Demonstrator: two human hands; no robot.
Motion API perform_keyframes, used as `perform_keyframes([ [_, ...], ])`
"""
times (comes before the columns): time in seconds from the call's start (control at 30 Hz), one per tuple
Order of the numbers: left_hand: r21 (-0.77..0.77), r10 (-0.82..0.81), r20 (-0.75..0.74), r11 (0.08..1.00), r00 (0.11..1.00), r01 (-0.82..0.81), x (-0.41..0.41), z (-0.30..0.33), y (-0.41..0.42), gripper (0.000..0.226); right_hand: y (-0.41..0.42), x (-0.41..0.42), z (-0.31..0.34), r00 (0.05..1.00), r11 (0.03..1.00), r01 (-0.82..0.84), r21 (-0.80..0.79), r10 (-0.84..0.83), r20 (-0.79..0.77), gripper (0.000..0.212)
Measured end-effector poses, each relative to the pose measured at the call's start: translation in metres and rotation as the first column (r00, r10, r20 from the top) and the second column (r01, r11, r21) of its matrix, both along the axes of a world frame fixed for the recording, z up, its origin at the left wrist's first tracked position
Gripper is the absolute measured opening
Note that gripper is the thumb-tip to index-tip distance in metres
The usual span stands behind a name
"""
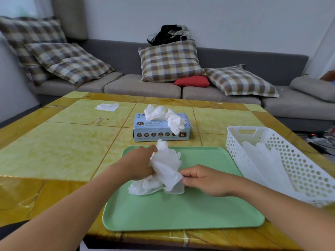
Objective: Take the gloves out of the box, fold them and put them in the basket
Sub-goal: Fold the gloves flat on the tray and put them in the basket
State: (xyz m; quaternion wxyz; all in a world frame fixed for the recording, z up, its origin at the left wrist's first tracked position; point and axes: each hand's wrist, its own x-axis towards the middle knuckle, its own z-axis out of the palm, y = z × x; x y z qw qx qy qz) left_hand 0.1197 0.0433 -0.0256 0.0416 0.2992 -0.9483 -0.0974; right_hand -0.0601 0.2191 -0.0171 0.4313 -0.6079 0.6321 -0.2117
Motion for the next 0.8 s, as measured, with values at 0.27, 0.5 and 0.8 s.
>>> perform_keyframes([
  [0.27, 0.197, -0.041, -0.198, 0.977, 0.979, 0.080, -0.019, -0.018, 0.018, 0.046, 0.011, 0.027, -0.034, 0.946, 0.917, 0.134, -0.377, -0.231, -0.228, 0.026],
  [0.5, 0.046, 0.091, -0.224, 0.996, 0.970, -0.083, -0.017, -0.017, 0.016, 0.055, 0.002, 0.009, -0.019, 0.970, 0.926, 0.239, -0.292, -0.241, 0.033, 0.025],
  [0.8, 0.097, 0.313, -0.134, 0.948, 0.940, -0.302, 0.001, -0.006, -0.010, 0.044, 0.024, 0.002, 0.012, 0.737, 0.957, 0.275, 0.089, -0.270, 0.619, 0.019],
])
